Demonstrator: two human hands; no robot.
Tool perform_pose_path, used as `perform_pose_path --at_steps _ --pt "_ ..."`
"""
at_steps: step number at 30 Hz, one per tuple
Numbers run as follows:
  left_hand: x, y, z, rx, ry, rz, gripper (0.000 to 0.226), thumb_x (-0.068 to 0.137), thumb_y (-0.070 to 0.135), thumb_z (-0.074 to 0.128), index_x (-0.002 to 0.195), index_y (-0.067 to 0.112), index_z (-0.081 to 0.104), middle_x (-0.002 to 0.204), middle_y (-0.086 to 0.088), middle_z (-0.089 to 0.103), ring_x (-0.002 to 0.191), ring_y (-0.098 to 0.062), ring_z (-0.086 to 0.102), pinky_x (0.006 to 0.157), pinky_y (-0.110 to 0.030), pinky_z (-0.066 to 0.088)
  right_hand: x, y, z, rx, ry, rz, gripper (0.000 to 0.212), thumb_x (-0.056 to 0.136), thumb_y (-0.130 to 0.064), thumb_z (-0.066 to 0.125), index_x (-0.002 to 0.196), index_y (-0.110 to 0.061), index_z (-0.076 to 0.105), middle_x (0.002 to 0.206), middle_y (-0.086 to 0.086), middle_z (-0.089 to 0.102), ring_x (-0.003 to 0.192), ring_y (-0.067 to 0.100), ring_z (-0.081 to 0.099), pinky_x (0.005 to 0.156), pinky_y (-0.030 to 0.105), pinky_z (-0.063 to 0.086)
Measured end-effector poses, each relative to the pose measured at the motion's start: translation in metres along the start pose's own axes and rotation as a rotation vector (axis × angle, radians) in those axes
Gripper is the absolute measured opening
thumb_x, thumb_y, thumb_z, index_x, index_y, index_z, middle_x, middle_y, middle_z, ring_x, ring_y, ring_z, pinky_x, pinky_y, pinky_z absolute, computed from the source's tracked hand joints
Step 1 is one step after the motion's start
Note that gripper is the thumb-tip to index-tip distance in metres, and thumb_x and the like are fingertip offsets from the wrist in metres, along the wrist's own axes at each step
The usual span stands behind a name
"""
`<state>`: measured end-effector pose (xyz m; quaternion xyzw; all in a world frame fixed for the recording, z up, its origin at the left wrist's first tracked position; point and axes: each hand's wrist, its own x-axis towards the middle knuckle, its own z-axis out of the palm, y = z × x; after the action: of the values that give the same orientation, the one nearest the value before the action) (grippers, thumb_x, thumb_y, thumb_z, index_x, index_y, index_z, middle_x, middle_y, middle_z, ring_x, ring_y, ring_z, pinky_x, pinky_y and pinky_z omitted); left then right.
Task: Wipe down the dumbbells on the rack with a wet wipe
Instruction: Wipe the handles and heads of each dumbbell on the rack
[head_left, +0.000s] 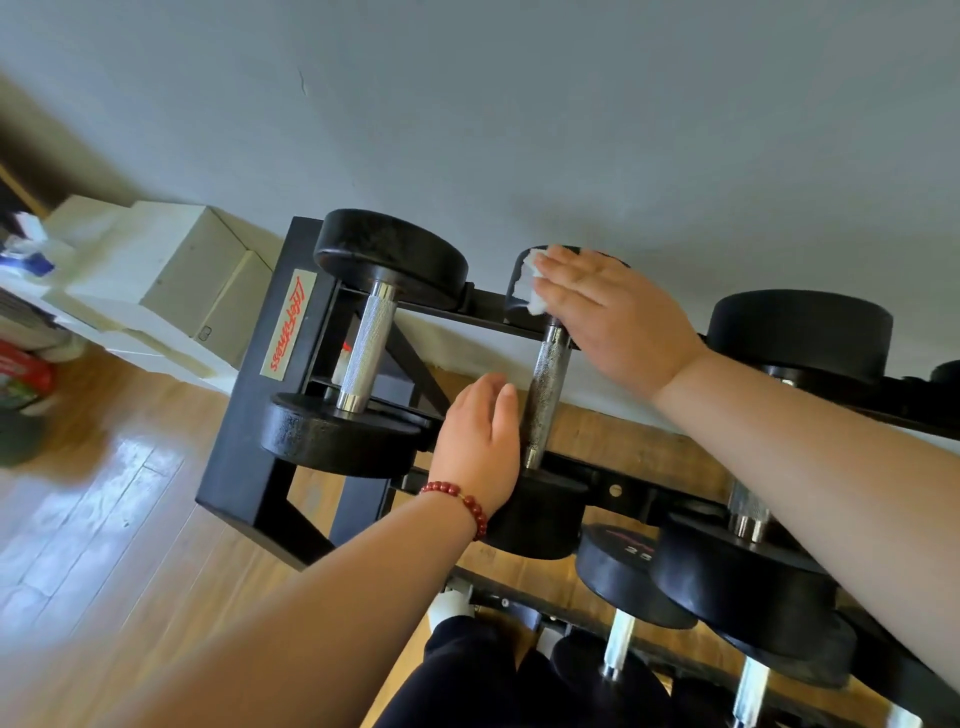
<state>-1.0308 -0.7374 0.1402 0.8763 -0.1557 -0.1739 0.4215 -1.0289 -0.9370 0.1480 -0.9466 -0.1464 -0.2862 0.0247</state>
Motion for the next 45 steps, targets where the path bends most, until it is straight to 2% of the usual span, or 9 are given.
perform_pose_path --at_steps 3,7,15,21,26,28,33,39,45 --pt "0.001 -0.003 0.002 0.014 -0.004 0.001 0.04 0.103 0.035 0.033 0.135 0.018 0.051 0.13 0.004 0.054 0.123 -0.01 0.046 0.103 -0.025 0.035 0.015 0.002 0.002 0.035 -0.028 -0.037 0.032 0.095 -0.008 0.046 0.12 0.002 0.064 0.13 0.02 0.061 0.124 0.036 0.055 0.11 0.042 0.033" --pt "0.001 -0.005 0.002 0.011 0.003 0.002 0.038 0.102 0.037 0.034 0.131 0.021 0.053 0.125 0.006 0.056 0.118 -0.009 0.049 0.102 -0.029 0.04 -0.019 0.004 -0.003 0.061 0.026 -0.011 0.035 0.1 -0.01 0.044 0.129 0.004 0.056 0.138 0.021 0.053 0.134 0.032 0.041 0.119 0.037 0.024" --pt "0.003 -0.004 0.002 0.031 0.014 0.004 0.035 0.103 0.035 0.035 0.13 0.022 0.053 0.123 0.009 0.055 0.112 -0.004 0.047 0.094 -0.021 0.035 0.026 -0.007 0.005 0.043 -0.056 0.072 0.033 0.099 -0.019 0.046 0.118 -0.003 0.067 0.131 0.014 0.061 0.129 0.031 0.051 0.11 0.045 0.037" --pt "0.003 -0.007 0.002 -0.003 0.025 0.002 0.035 0.103 0.035 0.035 0.13 0.022 0.053 0.124 0.007 0.056 0.115 -0.007 0.049 0.095 -0.022 0.036 -0.029 -0.021 0.003 0.085 0.061 0.231 0.041 0.1 -0.017 0.047 0.138 0.0 0.048 0.148 0.018 0.043 0.142 0.031 0.032 0.115 0.047 0.031" --pt "0.004 -0.007 0.002 0.01 0.023 0.004 0.035 0.103 0.035 0.035 0.13 0.022 0.054 0.127 0.006 0.056 0.117 -0.007 0.048 0.097 -0.023 0.036 0.009 -0.02 0.002 -0.007 0.048 0.197 0.034 0.098 -0.025 0.052 0.121 -0.003 0.065 0.13 0.013 0.061 0.128 0.031 0.051 0.105 0.045 0.043" --pt "0.004 -0.007 0.002 0.007 0.023 -0.001 0.035 0.103 0.035 0.035 0.13 0.022 0.054 0.127 0.006 0.056 0.119 -0.008 0.048 0.098 -0.025 0.037 0.019 -0.017 0.004 -0.019 -0.003 0.194 0.034 0.098 -0.027 0.052 0.119 -0.004 0.066 0.13 0.013 0.061 0.128 0.032 0.05 0.106 0.046 0.042" --pt "0.004 -0.007 0.003 0.007 0.017 0.001 0.035 0.103 0.035 0.034 0.13 0.022 0.053 0.126 0.008 0.055 0.115 -0.004 0.047 0.096 -0.021 0.035 -0.009 -0.04 0.006 -0.027 -0.03 0.363 0.05 0.103 -0.037 0.035 0.14 -0.007 0.048 0.151 0.016 0.039 0.144 0.033 0.028 0.117 0.044 0.025" --pt "0.003 -0.006 0.002 0.014 0.017 -0.001 0.035 0.103 0.035 0.034 0.129 0.022 0.053 0.12 0.011 0.053 0.112 -0.003 0.046 0.093 -0.02 0.035 0.009 -0.042 0.008 0.001 0.023 0.564 0.05 0.103 -0.035 0.033 0.143 -0.006 0.042 0.153 0.016 0.035 0.143 0.035 0.027 0.112 0.045 0.032" --pt "0.004 -0.008 0.002 0.008 0.007 -0.001 0.036 0.103 0.035 0.033 0.13 0.022 0.053 0.123 0.009 0.055 0.114 -0.004 0.047 0.094 -0.021 0.035 -0.011 -0.056 0.014 0.039 0.02 0.622 0.057 0.104 -0.038 0.026 0.151 -0.006 0.028 0.159 0.017 0.022 0.148 0.032 0.015 0.119 0.033 0.012"
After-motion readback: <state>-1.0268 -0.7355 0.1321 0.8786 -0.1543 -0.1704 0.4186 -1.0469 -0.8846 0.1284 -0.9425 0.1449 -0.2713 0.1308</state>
